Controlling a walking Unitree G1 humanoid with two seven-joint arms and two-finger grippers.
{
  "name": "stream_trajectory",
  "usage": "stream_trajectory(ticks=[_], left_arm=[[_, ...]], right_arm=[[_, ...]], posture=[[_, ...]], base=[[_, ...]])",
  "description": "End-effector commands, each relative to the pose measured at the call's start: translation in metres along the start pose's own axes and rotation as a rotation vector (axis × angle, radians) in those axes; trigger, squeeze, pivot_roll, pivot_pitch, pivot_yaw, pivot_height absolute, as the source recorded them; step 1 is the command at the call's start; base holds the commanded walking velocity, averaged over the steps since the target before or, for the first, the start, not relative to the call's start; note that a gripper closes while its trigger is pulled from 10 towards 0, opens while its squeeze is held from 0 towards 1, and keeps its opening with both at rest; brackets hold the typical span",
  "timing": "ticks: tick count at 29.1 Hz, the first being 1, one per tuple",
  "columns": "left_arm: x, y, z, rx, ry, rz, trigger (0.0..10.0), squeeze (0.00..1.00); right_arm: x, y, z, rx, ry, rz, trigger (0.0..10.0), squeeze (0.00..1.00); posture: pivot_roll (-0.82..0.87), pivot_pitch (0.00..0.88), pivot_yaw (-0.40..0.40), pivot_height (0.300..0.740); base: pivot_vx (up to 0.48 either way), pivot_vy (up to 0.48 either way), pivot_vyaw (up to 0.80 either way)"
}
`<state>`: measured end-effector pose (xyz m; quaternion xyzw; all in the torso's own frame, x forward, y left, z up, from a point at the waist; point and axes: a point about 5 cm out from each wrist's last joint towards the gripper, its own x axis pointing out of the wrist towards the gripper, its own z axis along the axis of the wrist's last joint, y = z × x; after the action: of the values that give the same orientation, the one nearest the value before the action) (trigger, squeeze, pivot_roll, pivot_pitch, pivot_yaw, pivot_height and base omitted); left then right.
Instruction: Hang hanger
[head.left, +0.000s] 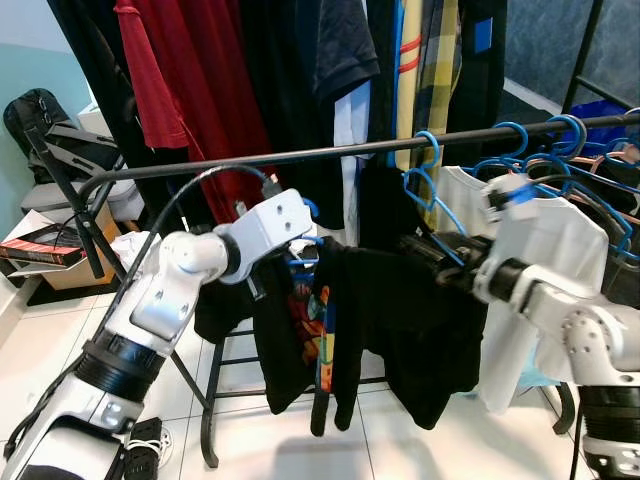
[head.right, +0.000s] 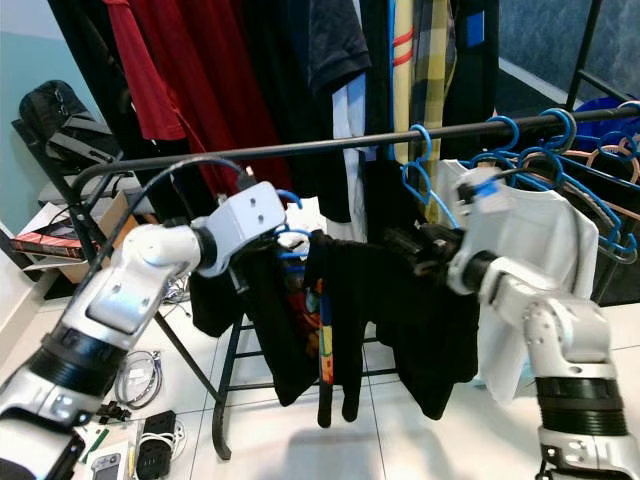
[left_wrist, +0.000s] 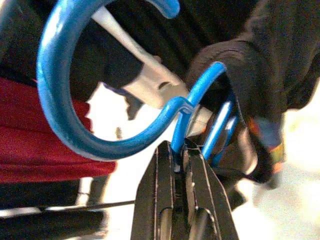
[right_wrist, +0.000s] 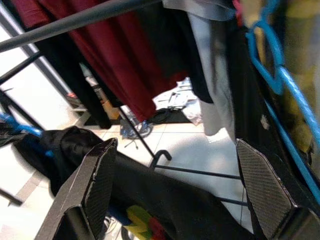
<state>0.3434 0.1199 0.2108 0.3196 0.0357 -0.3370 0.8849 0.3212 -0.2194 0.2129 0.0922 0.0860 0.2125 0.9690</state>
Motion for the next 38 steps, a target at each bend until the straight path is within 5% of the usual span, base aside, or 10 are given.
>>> stream_trajectory(ticks=[1,8,22,31,32,34,38], left_arm=[[-0.004,0.001,0.002,-0.091,-0.025,0.044,10.0,0.00],[0.004,0.001,0.007,-0.341,-0.058,0.178,10.0,0.00],[0.010,0.016,0.023,-0.418,-0.058,0.348,10.0,0.00],[-0.014,0.033,-0.008,-0.445,0.075,0.476,10.0,0.00],[-0.027,0.036,-0.026,-0.468,0.142,0.529,10.0,0.00],[-0.027,0.036,-0.026,-0.468,0.142,0.529,10.0,0.00],[-0.049,0.037,-0.056,-0.477,0.267,0.609,10.0,0.00]], right_arm=[[0.002,-0.002,-0.013,0.048,0.012,-0.022,10.0,0.00],[0.001,-0.006,-0.032,0.109,0.044,-0.072,10.0,0.00],[0.000,-0.007,-0.048,0.130,0.068,-0.095,10.0,0.00],[-0.004,-0.014,-0.063,0.138,0.100,-0.135,10.0,0.00],[-0.005,-0.016,-0.070,0.141,0.121,-0.144,10.0,0.00],[-0.005,-0.016,-0.070,0.141,0.121,-0.144,10.0,0.00],[-0.006,-0.019,-0.081,0.146,0.159,-0.159,10.0,0.00]], posture=[[-0.12,0.000,0.089,0.740],[-0.11,0.000,0.096,0.740],[-0.12,0.000,0.105,0.740],[-0.11,0.000,0.107,0.740],[-0.11,0.000,0.108,0.740],[-0.11,0.000,0.108,0.740],[-0.09,0.000,0.106,0.740]], base=[[0.000,0.000,-0.71],[0.000,0.000,-0.74],[0.000,0.000,-0.76],[0.000,0.000,-0.08],[0.000,0.000,0.00],[0.000,0.000,0.00],[0.000,0.000,0.00]])
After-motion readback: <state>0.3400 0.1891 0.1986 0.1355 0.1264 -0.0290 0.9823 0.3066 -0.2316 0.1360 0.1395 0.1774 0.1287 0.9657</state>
